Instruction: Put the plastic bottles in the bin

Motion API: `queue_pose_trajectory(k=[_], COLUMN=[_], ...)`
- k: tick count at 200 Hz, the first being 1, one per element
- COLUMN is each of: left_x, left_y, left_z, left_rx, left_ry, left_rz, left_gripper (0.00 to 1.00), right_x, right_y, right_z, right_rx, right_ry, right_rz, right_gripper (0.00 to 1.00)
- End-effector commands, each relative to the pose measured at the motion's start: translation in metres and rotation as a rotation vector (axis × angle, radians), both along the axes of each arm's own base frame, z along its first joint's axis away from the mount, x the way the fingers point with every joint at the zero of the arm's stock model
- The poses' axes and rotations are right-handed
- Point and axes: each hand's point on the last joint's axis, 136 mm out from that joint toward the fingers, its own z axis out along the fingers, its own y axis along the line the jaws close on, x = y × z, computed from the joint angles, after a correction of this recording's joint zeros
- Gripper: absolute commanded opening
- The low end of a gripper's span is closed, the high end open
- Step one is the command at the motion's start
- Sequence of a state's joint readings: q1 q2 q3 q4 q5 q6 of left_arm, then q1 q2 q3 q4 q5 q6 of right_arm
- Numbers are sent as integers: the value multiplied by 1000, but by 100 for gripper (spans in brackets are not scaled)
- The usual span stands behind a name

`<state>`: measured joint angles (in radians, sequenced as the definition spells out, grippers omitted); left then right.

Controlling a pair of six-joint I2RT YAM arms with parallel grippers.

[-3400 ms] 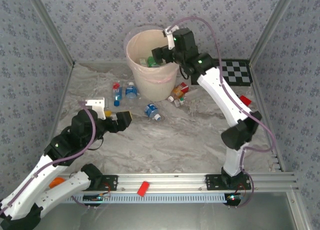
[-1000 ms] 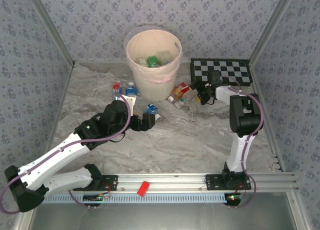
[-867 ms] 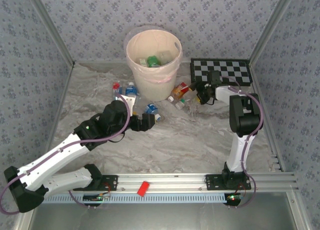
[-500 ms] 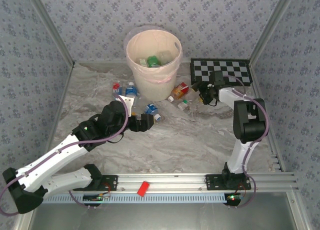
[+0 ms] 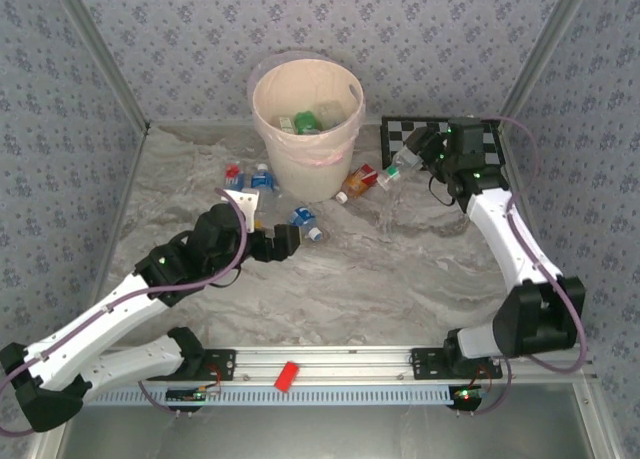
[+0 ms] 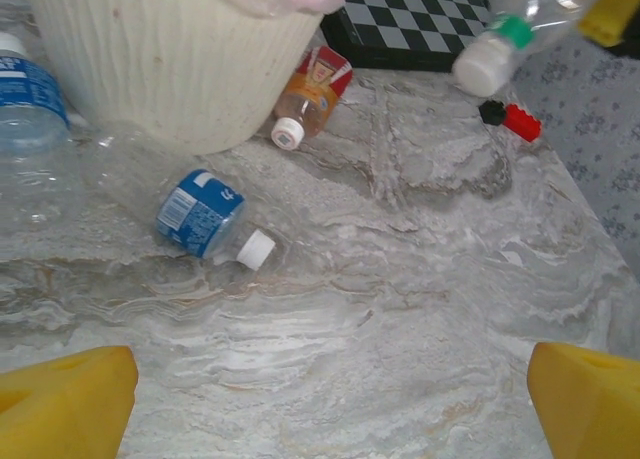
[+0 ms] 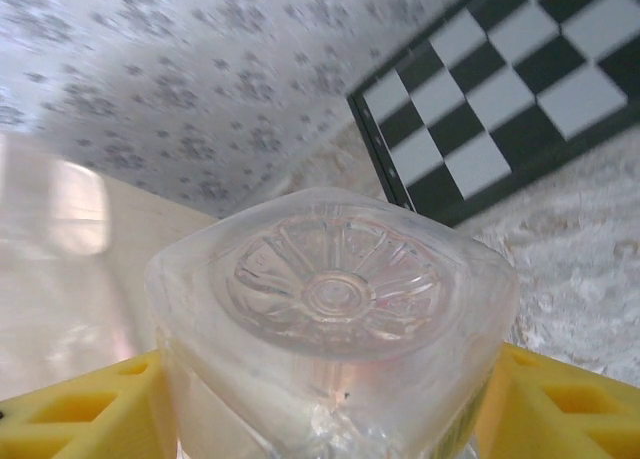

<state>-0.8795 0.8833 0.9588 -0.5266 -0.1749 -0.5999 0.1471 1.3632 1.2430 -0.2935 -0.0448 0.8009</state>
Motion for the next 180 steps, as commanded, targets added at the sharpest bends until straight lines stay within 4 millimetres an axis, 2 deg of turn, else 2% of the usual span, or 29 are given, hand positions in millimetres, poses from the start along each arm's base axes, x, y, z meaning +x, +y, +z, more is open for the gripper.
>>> queue_pose_trajectory(k=[1, 23, 48, 61, 82, 118, 135, 180], left_x=[3, 4, 3, 2, 0, -3, -5, -12], left_y=[18, 33, 43, 46, 48, 50, 53, 61], left_z=[23, 29, 36, 39, 38, 38, 39, 37], left_rx=[-6, -2, -16, -28, -29, -29, -28, -45], left_ry=[-67, -96, -121, -127, -125, -115, -113, -102], left_rz=[73, 134, 166, 173, 175, 172, 171, 179], left_gripper=[100, 100, 100, 100, 100, 100, 100, 100], right_x=[-16, -27, -31, -29, -19, 10, 29, 71], right_y=[-8, 1, 20, 33, 56, 102, 124, 150], right_z=[67, 122, 172, 191, 212, 225, 221, 211], right_rx=[-124, -208, -294, -328, -370, -527, -605, -654], right_ry=[-157, -291, -424, -478, -531, -576, -575, -561], right_rz=[-38, -24, 1, 16, 56, 115, 144, 149], right_gripper=[69, 69, 69, 66, 65, 66, 67, 66])
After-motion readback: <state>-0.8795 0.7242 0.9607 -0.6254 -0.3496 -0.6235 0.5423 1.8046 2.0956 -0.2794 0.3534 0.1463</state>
